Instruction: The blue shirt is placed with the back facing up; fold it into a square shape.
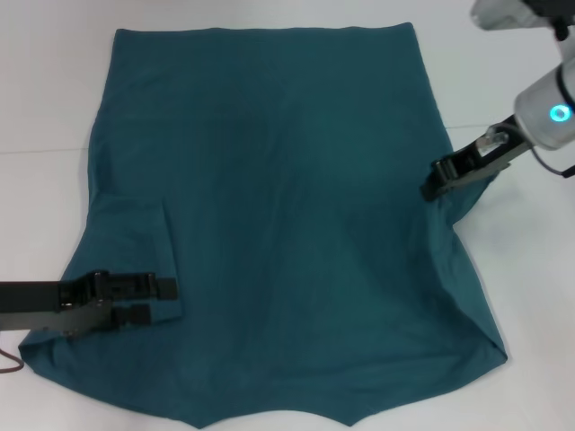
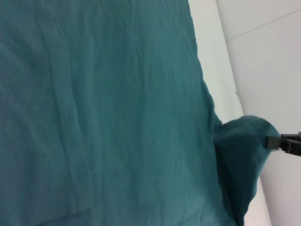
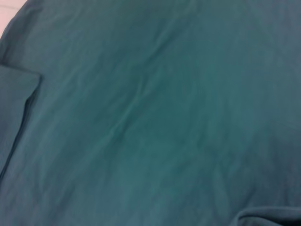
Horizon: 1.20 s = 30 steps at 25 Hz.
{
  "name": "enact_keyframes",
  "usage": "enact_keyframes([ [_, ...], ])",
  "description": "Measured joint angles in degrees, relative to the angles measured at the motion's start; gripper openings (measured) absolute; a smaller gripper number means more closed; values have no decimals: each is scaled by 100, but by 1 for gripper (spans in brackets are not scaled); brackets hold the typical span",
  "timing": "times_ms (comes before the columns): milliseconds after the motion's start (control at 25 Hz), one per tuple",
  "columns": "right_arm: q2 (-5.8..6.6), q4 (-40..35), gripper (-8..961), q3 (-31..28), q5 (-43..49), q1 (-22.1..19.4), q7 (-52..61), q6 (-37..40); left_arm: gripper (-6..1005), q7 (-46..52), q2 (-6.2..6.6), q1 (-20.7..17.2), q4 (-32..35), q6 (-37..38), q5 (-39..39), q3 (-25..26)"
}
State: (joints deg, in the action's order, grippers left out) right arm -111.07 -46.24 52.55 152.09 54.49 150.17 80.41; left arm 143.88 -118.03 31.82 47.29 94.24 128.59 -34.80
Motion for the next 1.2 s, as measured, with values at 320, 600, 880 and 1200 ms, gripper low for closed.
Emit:
enact_keyframes([
  [320, -205, -3, 66, 367, 3, 179, -344, -67, 763, 0, 0, -7, 0, -11, 0, 0],
  [600, -288, 13, 68, 764, 8, 239, -370, -171, 763, -1, 0, -18, 0, -18, 0, -1],
  [880, -319, 76, 70, 808, 14, 247, -355, -191, 763, -1, 0, -18, 0, -31, 0, 7],
  [1200, -319, 34, 349, 737, -19, 214, -454, -187, 763, -1, 0, -18, 0, -30, 0, 57],
])
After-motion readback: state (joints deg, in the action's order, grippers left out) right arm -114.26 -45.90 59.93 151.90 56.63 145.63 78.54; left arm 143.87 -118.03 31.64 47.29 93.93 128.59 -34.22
